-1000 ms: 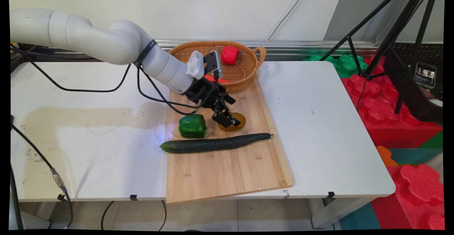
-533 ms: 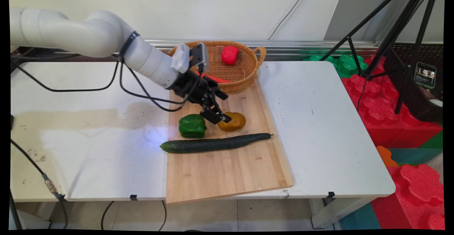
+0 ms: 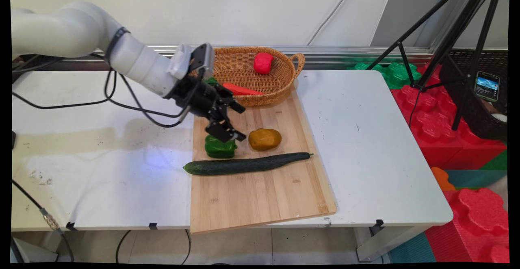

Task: Pick up the cucumber from the cutting board

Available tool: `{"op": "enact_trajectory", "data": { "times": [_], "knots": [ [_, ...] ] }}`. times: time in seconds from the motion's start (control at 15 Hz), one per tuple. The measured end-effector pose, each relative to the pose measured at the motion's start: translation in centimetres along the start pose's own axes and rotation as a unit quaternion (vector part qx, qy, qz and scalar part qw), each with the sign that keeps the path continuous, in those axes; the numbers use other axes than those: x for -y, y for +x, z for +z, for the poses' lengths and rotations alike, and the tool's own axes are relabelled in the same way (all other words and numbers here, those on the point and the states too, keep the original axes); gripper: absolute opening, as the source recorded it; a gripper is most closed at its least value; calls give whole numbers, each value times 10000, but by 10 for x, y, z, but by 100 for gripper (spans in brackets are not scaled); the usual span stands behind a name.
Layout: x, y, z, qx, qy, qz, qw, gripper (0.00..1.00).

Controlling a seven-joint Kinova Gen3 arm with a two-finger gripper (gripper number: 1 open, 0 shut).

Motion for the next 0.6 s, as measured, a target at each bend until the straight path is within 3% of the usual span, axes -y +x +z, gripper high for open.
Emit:
{"op": "enact_trajectory", "data": {
  "times": [0.6],
  "knots": [
    [-24, -26, -53, 128, -218, 129, 9996, 100]
  ]
}}
